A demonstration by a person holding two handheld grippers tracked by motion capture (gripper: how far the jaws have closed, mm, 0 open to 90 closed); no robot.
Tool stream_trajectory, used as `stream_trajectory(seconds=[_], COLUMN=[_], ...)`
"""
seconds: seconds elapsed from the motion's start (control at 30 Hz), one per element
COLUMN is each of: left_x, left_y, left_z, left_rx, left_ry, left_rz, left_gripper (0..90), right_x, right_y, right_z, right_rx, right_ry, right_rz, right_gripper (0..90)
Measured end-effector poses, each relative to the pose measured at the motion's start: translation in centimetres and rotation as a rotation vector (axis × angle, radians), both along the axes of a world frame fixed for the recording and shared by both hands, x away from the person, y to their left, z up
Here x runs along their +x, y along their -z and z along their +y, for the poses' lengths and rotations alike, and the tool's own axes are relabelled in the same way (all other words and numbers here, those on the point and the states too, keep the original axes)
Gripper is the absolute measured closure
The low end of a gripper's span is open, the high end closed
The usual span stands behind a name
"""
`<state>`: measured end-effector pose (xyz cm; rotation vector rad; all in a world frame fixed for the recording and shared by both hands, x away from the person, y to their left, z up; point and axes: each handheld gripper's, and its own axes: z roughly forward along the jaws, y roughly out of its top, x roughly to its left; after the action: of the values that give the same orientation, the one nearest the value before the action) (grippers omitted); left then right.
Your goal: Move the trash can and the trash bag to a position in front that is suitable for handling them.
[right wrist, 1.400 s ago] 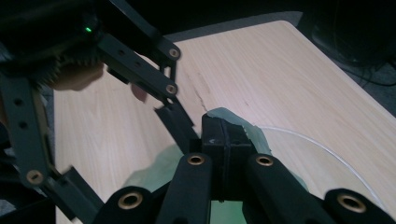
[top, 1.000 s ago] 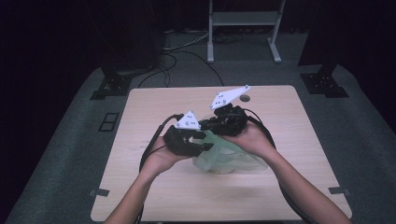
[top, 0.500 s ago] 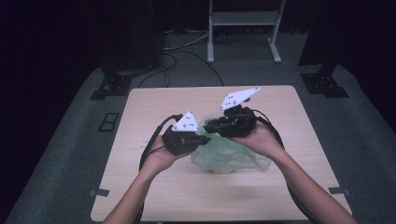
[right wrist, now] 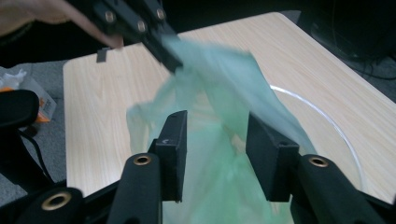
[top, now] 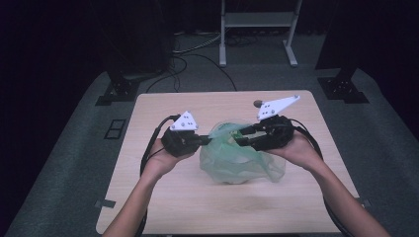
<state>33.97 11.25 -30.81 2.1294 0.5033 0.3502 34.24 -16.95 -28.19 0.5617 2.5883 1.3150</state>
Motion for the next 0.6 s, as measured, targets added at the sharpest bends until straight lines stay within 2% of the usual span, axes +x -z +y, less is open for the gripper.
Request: stream_trajectory(seconds=[0.03, 0.07, 0.17, 0.37, 0.4, 0.43, 0.6], left_x=[0.0, 0.2, 0.5, 0.9, 1.0, 1.1, 1.3], left_y=[0.0, 0.0, -0.1, -0.2, -0.3, -0.3, -0.3], left_z=[0.0, 0.3, 0.7, 1.1, 1.2, 1.4, 1.6], left_rx=[0.0, 0.0, 0.002, 0.004, 0.008, 0.01, 0.011], left_ry=[0.0, -0.013, -0.023, -0.04, -0.042, -0.048, -0.061], left_rz=[0.0, -0.004, 0.0, 0.005, 0.007, 0.007, 0.01], left_gripper=[89.9, 89.9, 89.9, 89.9, 89.9, 89.9, 89.8], right_x=[0.0, -0.1, -0.2, -0.4, -0.5, -0.6, -0.3], right_y=[0.0, 0.2, 0.3, 0.4, 0.4, 0.4, 0.5], right_z=[0.0, -0.9, -2.0, -3.5, -3.8, -4.4, -5.8], right_rx=[0.0, -0.009, -0.025, -0.063, -0.076, -0.107, -0.114], right_ry=[0.0, 0.004, 0.015, 0.031, 0.033, 0.046, 0.077], right_rz=[0.0, -0.001, -0.006, -0.049, -0.062, -0.095, -0.098], right_gripper=[58.1, 56.9, 55.7, 52.5, 51.5, 50.6, 52.0])
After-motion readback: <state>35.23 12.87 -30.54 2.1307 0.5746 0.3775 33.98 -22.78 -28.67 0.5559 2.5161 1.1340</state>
